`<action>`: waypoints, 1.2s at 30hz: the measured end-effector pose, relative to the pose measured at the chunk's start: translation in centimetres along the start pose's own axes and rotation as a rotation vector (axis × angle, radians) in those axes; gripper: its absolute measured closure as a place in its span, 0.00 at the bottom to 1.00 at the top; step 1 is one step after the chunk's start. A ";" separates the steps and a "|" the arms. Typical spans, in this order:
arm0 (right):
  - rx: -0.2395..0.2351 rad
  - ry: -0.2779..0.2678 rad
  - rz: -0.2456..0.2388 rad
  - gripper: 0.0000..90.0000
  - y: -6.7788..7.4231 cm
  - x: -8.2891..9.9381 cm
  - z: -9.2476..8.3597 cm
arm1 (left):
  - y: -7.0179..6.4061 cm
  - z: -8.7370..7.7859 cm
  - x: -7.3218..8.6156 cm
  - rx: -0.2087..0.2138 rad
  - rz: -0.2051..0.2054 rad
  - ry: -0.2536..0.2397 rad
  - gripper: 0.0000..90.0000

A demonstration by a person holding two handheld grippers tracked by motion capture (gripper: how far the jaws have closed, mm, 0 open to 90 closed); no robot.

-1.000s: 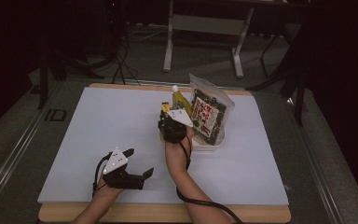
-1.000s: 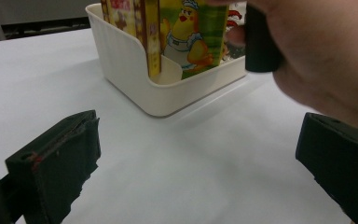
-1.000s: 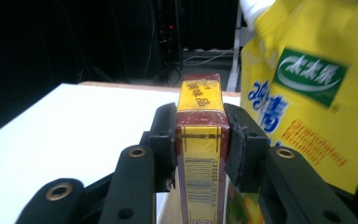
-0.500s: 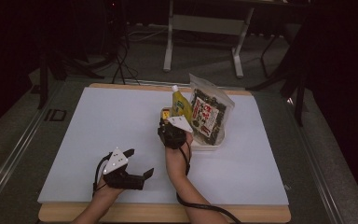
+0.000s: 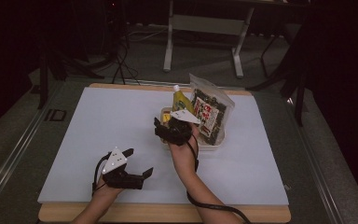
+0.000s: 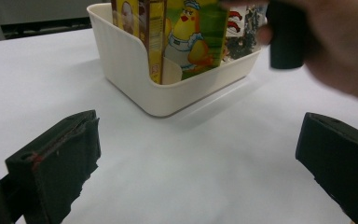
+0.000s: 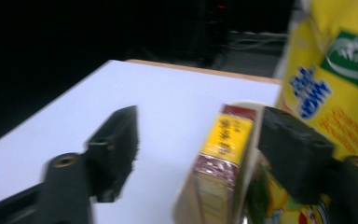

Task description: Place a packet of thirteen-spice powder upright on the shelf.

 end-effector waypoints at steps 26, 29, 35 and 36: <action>-0.265 0.050 -0.145 0.15 -1.8 2.2 -7.4 | -0.6 -0.1 0.0 0.027 0.004 0.000 0.00; -0.276 0.071 -0.153 0.15 -2.0 3.0 -7.9 | -0.6 -0.2 0.0 0.028 0.009 0.001 0.00; -0.275 0.084 -0.172 0.15 -2.8 4.6 -9.5 | -0.7 -0.2 0.0 0.038 0.007 0.001 0.00; -0.276 0.083 -0.175 0.15 -3.0 4.9 -9.8 | -0.7 -0.2 0.0 0.039 0.008 0.003 0.00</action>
Point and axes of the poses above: each handheld gripper's, and its own axes: z roughly forward along the jaws, x roughly out of its underside, y roughly to its left, the point moved 5 cm from there along z, roughly forward along the jaws, and after that the axes turned 1 degree about z, right-handed, at the moved point
